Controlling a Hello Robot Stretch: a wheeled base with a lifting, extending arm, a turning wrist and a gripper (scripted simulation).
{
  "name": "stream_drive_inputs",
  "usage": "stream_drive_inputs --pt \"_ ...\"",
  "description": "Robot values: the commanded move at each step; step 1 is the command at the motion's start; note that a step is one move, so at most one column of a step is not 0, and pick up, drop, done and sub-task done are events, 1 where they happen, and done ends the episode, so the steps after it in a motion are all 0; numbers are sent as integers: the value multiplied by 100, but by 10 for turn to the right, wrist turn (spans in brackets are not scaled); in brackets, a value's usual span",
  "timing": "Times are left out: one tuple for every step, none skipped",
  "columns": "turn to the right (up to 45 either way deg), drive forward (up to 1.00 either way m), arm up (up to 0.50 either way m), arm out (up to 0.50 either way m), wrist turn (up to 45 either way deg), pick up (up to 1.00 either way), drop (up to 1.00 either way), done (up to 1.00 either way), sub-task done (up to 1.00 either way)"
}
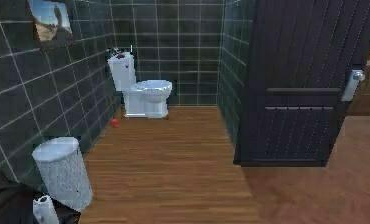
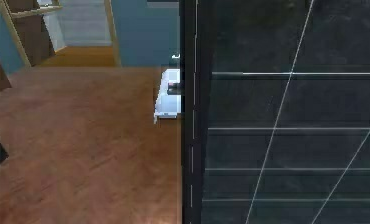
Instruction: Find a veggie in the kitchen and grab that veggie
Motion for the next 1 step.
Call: stream_drive_inputs --pt "390 0 0 0 0 0 0 0 0"
